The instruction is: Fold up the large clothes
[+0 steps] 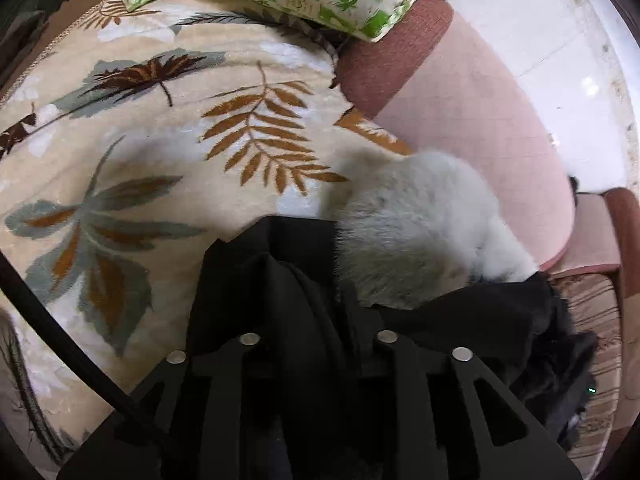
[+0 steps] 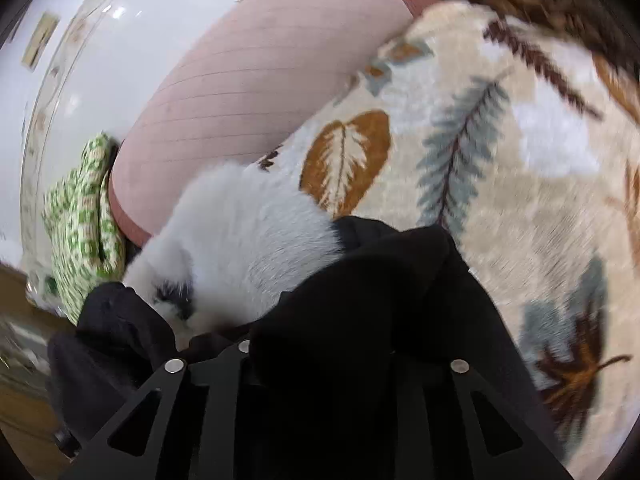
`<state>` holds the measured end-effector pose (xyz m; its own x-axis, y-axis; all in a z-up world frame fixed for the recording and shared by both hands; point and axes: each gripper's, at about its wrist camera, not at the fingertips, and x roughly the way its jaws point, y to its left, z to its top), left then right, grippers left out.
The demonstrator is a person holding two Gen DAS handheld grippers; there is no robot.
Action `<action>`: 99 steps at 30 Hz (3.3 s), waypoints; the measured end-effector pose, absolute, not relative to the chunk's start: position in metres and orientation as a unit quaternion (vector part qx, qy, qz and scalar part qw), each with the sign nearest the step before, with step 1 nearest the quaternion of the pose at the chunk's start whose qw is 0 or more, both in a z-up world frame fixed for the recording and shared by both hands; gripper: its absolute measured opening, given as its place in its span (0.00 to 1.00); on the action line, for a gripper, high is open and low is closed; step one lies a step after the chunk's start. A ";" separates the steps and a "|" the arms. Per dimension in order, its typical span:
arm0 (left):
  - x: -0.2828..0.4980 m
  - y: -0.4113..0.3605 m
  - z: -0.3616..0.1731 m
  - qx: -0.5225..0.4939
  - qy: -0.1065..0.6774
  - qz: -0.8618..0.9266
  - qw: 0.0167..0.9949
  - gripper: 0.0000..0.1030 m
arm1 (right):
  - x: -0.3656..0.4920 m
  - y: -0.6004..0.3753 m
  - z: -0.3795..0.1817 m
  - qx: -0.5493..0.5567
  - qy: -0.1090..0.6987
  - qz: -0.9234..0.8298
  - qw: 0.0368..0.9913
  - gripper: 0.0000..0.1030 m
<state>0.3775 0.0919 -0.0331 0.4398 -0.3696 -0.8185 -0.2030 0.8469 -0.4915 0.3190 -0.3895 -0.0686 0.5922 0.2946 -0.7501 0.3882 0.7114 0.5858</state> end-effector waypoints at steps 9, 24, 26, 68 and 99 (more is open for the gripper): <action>0.337 0.143 0.052 -0.301 0.399 -0.042 0.865 0.77 | 0.284 -0.413 0.014 0.360 0.340 -0.043 0.868 0.92; 0.286 0.027 0.043 -0.077 0.402 -0.074 0.909 0.77 | 0.205 -0.271 0.030 0.169 0.372 0.125 0.904 0.42; 0.307 0.015 0.021 -0.055 0.420 -0.047 0.905 0.77 | 0.225 -0.258 0.010 0.133 0.385 0.104 0.907 0.41; 0.282 0.134 -0.003 -0.186 0.422 0.031 0.887 0.99 | 0.288 -0.369 -0.083 0.198 0.405 -0.089 0.888 0.42; 0.261 0.148 -0.100 -0.335 0.450 -0.114 0.820 0.99 | 0.163 -0.371 -0.120 0.455 0.362 0.009 0.814 0.98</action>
